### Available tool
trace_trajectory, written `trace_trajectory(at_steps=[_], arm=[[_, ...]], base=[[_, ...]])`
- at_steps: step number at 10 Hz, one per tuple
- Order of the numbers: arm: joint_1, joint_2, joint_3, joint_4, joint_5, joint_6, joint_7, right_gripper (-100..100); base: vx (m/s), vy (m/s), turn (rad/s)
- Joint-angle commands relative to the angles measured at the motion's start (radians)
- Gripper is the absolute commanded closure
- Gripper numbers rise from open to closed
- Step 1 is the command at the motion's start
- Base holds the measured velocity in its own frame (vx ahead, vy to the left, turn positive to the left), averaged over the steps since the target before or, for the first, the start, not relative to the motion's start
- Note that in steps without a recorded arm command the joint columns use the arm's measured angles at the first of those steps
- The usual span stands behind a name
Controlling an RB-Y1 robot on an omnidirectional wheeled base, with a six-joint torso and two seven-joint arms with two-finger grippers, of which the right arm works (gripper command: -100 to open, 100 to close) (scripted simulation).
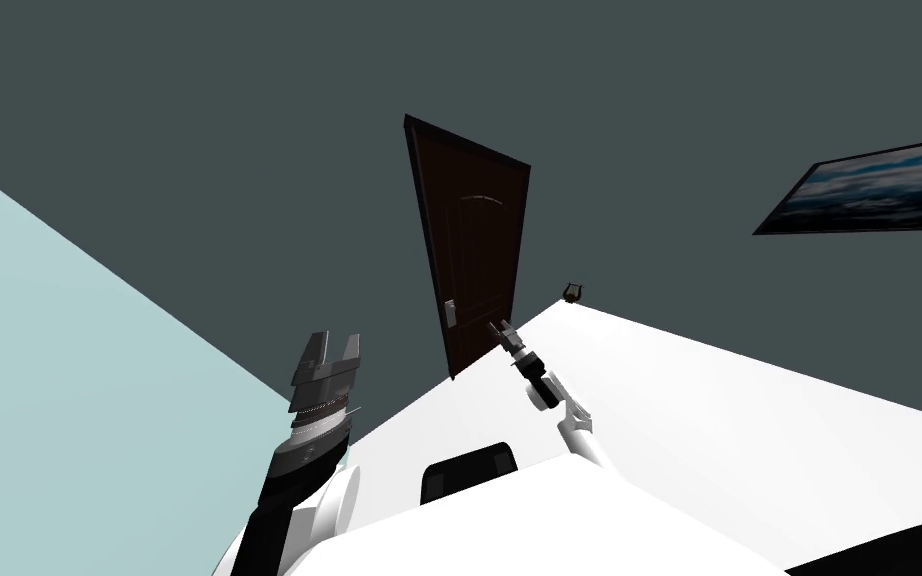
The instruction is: Pull the door open
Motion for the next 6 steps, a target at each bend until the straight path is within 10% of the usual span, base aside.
trace_trajectory(at_steps=[1, 6], arm=[[-0.021, -0.004, -0.007, 0.039, 0.035, -0.003, 0.015, -100], [-0.076, -0.002, -0.025, 0.152, 0.139, -0.015, 0.065, -100]], base=[[0.105, 0.053, -0.017], [0.096, 0.058, -0.018]])
